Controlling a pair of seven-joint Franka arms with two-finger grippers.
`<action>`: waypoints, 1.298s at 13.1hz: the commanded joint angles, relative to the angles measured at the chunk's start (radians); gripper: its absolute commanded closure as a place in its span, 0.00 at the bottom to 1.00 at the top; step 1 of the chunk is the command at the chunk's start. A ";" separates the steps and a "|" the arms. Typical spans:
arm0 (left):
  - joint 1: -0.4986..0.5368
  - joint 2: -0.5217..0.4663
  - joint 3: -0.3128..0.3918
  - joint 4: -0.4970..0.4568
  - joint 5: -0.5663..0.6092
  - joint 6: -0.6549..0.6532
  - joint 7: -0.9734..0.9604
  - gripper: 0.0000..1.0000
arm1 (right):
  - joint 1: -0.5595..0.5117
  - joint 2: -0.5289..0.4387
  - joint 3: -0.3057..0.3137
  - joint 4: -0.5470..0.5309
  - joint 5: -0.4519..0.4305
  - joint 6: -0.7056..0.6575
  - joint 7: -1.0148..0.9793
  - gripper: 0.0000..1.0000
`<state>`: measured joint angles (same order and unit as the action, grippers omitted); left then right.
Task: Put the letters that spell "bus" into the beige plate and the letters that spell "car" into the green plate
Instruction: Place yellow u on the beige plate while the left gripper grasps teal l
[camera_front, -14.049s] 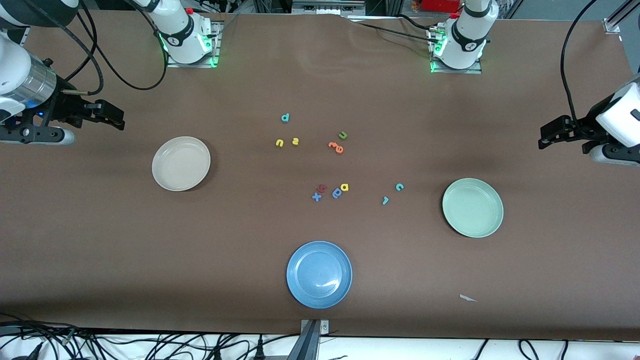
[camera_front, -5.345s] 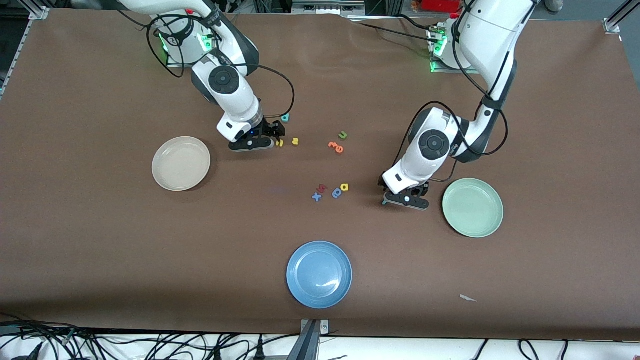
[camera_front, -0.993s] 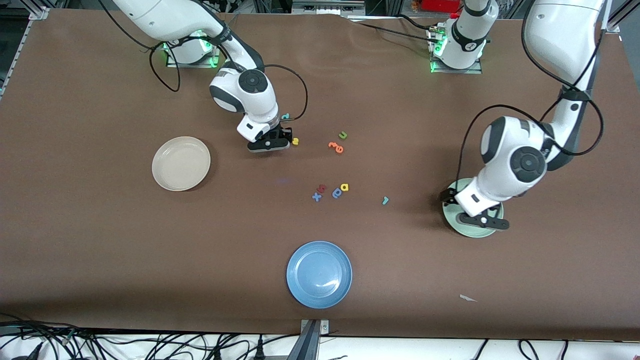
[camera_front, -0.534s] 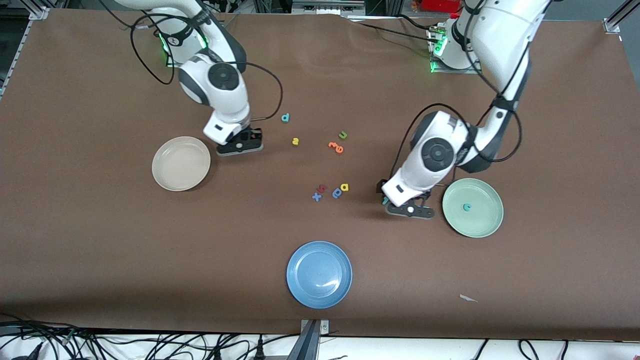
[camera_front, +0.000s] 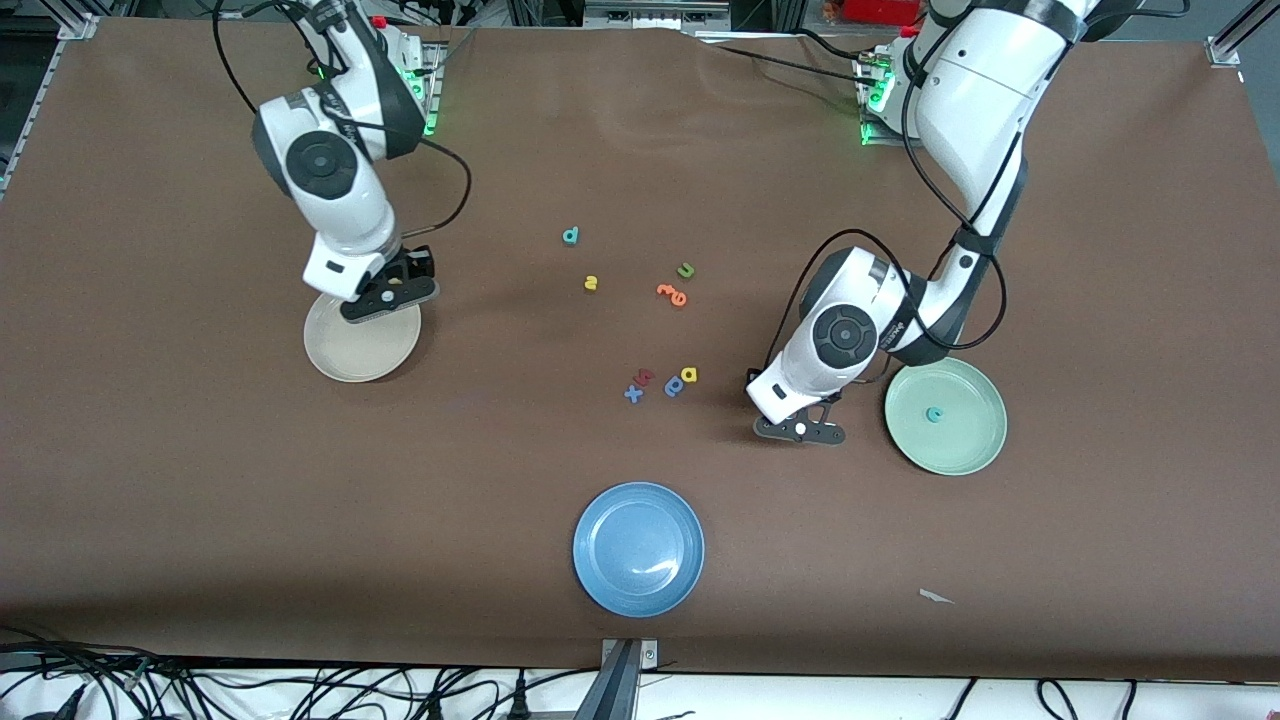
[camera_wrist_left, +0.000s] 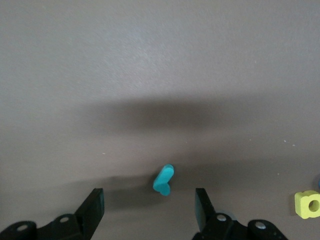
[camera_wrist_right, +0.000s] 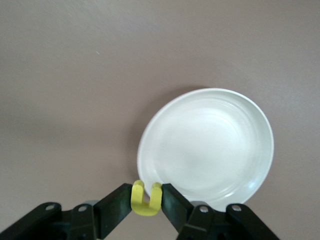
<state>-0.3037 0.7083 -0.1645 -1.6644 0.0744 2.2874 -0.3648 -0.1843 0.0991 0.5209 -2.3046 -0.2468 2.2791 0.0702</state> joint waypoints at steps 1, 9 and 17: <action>-0.018 0.033 0.002 0.034 0.027 -0.005 0.000 0.27 | -0.084 0.026 0.008 -0.042 0.020 0.036 -0.095 0.94; -0.023 0.079 0.002 0.092 0.030 0.000 -0.003 0.43 | -0.138 0.099 0.008 -0.055 0.018 0.117 -0.127 0.36; -0.025 0.086 0.006 0.094 0.030 0.000 -0.003 0.78 | -0.040 0.131 0.186 -0.045 0.024 0.195 0.382 0.37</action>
<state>-0.3210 0.7771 -0.1613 -1.5945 0.0753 2.2923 -0.3652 -0.2759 0.2137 0.6985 -2.3544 -0.2377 2.4393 0.3433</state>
